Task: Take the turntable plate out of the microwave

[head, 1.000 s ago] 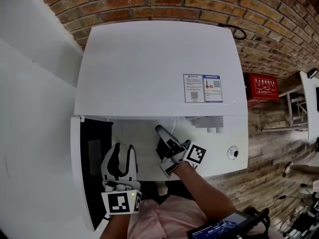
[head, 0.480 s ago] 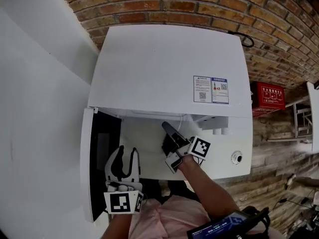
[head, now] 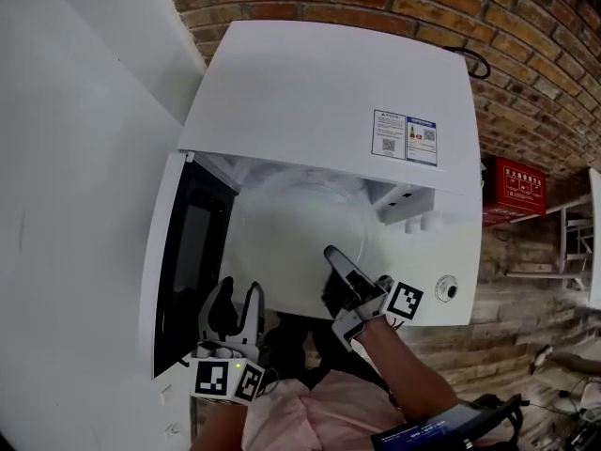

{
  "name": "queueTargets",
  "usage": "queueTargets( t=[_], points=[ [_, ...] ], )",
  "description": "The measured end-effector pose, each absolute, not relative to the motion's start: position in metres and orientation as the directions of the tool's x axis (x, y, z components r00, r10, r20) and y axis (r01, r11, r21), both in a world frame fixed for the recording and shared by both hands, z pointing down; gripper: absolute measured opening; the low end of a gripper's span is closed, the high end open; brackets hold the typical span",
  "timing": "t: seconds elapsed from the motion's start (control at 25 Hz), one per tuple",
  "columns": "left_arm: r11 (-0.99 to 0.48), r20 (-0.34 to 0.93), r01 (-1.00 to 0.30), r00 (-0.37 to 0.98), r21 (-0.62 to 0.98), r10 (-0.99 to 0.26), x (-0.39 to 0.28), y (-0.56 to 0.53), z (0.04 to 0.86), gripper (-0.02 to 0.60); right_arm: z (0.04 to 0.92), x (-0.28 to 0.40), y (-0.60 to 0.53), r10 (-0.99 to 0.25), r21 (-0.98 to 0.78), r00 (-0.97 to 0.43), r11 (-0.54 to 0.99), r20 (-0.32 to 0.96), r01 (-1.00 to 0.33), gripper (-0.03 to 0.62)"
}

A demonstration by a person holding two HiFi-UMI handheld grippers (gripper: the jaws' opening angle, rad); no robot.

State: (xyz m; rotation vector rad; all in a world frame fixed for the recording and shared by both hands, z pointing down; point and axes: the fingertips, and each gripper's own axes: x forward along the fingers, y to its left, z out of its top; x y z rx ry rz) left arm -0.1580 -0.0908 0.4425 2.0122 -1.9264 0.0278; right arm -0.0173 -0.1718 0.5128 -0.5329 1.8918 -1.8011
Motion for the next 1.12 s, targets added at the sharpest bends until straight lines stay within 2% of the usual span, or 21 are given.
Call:
queueTargets(
  t=[0.16,0.36,0.64,0.72,0.8,0.88,1.12],
  points=[
    [-0.041,0.232,-0.942,0.124,0.334,-0.965,-0.147,-0.077,0.446,0.241,0.488,-0.005,-0.151,-0.578,-0.993,-0.807,0.095,-0.118,0.077,0.029],
    [-0.16,0.122,-0.874,0.24,0.459,-0.963,-0.124,-0.072,0.432,0.322,0.452,0.008,-0.123,-0.563,-0.985,-0.812,0.154,-0.154,0.08,0.029],
    [-0.312,-0.038,-0.756,0.357,0.576,-0.933,-0.112,-0.05,0.393,0.33,0.408,0.013,-0.063,-0.533,-0.969,-0.826,0.239,-0.186,0.064,0.03],
    [-0.351,-0.072,-0.726,0.386,0.591,-0.92,-0.106,-0.041,0.383,0.313,0.4,0.013,-0.049,-0.521,-0.964,-0.834,0.26,-0.183,0.049,0.029],
    [-0.371,-0.085,-0.712,0.403,0.596,-0.911,-0.103,-0.029,0.379,0.259,0.395,0.013,-0.035,-0.516,-0.962,-0.837,0.272,-0.182,0.041,0.029],
    [-0.365,-0.083,-0.702,0.402,0.612,-0.912,-0.103,-0.019,0.377,0.175,0.392,0.015,-0.023,-0.516,-0.96,-0.837,0.279,-0.179,0.034,0.031],
    [-0.388,-0.084,-0.694,0.429,0.606,-0.9,-0.095,0.002,0.375,0.167,0.39,0.025,0.0,-0.524,-0.958,-0.837,0.288,-0.159,0.002,0.031]
  ],
)
